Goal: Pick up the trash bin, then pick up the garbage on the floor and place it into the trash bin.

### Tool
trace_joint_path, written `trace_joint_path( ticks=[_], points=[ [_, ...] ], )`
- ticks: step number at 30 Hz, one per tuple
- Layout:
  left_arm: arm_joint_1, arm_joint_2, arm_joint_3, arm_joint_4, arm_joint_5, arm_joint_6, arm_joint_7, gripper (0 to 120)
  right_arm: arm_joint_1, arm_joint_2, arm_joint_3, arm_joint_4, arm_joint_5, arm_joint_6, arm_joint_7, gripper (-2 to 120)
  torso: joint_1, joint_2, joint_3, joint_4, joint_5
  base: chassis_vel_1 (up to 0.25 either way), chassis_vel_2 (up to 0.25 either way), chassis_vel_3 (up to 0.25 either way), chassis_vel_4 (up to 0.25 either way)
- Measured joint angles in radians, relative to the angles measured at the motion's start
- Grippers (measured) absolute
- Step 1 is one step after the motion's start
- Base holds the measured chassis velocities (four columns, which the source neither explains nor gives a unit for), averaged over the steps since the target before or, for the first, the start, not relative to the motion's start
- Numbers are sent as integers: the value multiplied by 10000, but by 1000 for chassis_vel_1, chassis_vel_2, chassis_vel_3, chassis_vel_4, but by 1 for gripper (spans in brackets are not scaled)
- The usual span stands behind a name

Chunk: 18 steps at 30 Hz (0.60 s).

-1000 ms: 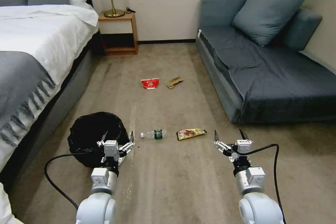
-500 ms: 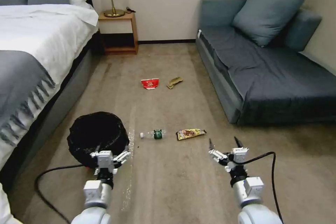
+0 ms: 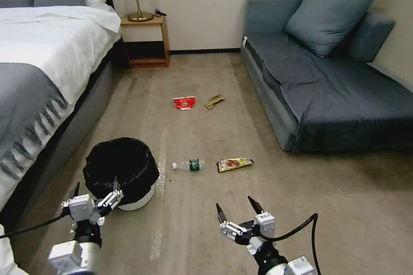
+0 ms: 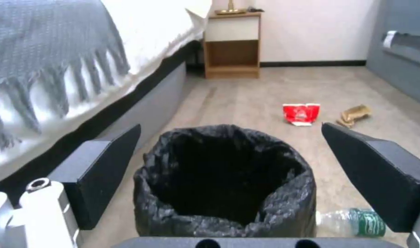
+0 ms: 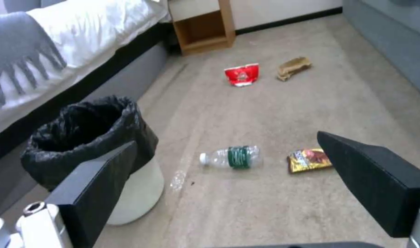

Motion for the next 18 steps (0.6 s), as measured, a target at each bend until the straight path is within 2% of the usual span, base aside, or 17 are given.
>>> trace_joint_path(
  ticks=[6, 9, 10, 13, 14, 16, 17, 18],
  points=[
    [4, 251, -18, 0, -122, 21, -18, 97, 79, 28, 31, -172, -141, 338, 117, 100, 0, 0, 0, 0, 0, 0, 0, 0, 0],
    [-65, 455, -63, 12, -484, 541, -228, 96, 77, 50, 34, -198, -239, 496, 173, 100, 0, 0, 0, 1, 0, 0, 0, 0, 0],
    [-65, 455, -63, 12, -484, 541, -228, 96, 77, 50, 34, -198, -239, 496, 173, 100, 0, 0, 0, 1, 0, 0, 0, 0, 0],
    [-305, 873, -254, 260, -1853, 1499, -682, 94, 29, 72, 26, -234, -428, 758, 252, 100, 0, 0, 0, 0, 0, 0, 0, 0, 0],
    [-305, 873, -254, 260, -1853, 1499, -682, 94, 29, 72, 26, -234, -428, 758, 252, 100, 0, 0, 0, 0, 0, 0, 0, 0, 0],
    [-495, 1135, -625, 580, -2655, 1819, -877, 94, 26, 74, 31, -234, -454, 813, 307, 100, -1, 0, 0, 0, -2, 0, 0, 0, 0],
    [-495, 1135, -625, 580, -2655, 1819, -877, 94, 26, 74, 31, -234, -454, 813, 307, 100, -1, 0, 0, 0, -2, 0, 0, 0, 0],
    [-589, 1276, -922, 767, -3166, 1940, -932, 94, 37, 73, 44, -213, -453, 819, 335, 100, 0, 0, 0, 0, 0, 0, 0, 0, 0]
  ],
)
